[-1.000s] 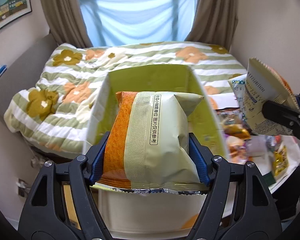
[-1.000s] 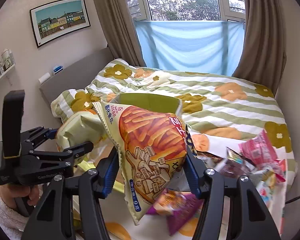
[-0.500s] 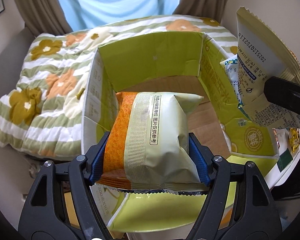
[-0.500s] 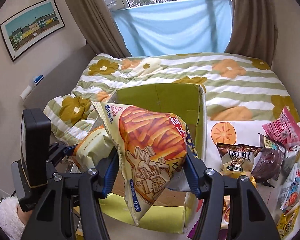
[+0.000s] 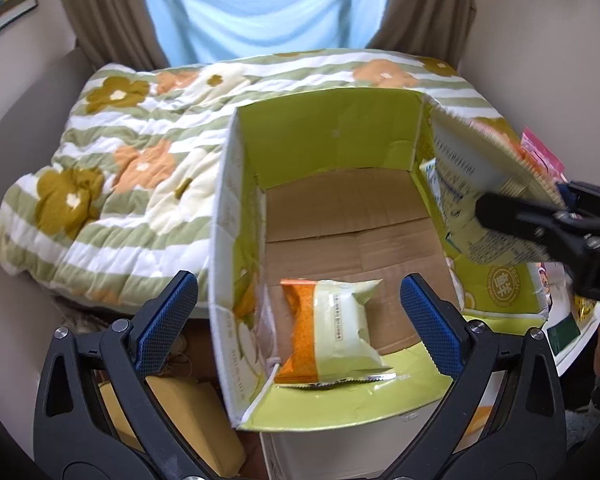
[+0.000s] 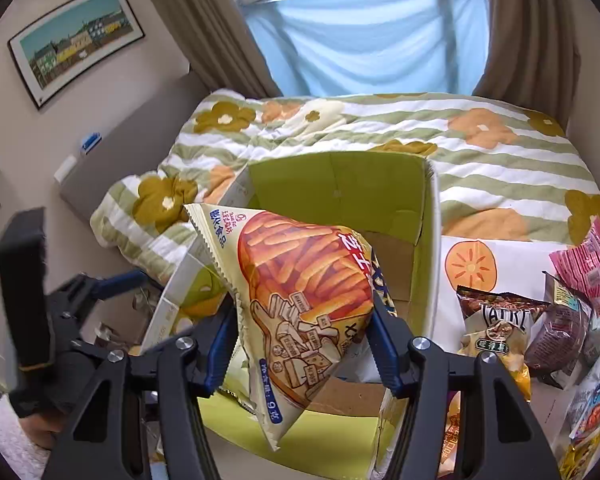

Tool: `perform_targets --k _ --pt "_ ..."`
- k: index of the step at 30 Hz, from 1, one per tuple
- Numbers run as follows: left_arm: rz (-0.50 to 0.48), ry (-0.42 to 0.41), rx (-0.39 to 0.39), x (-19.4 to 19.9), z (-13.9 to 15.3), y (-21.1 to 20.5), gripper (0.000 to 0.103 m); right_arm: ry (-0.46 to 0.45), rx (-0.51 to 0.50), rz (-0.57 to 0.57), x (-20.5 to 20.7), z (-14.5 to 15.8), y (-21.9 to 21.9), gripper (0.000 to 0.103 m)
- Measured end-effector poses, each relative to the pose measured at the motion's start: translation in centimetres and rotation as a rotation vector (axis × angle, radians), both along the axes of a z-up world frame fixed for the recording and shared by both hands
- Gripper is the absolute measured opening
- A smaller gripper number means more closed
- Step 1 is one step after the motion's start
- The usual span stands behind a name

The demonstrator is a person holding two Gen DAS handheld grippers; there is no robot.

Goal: Organize snacks
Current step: 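Carry both bags into the cardboard box and open both tools to drop them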

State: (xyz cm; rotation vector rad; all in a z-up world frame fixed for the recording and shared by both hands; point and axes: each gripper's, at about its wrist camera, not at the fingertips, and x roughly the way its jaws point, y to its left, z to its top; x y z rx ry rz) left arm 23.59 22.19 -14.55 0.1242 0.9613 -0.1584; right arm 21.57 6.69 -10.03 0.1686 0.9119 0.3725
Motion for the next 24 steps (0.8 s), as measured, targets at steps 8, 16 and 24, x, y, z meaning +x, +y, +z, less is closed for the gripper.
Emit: perform_targets --k 8,16,24 --pt "0.109 0.003 -0.033 -1.1 0.1 3.0 0.101 0.044 -0.069 0.064 1.3 -2.5 2.5 0.057" --pt "0.176 0.015 -0.090 -2.3 0.0 5.2 0.101 0.058 -0.060 0.081 1.1 -3.7 3.1 0.077" --pt "0.177 -0.004 -0.073 -3.5 0.6 5.3 0.101 0.075 -0.028 0.041 -1.1 -4.3 2.3 0.103"
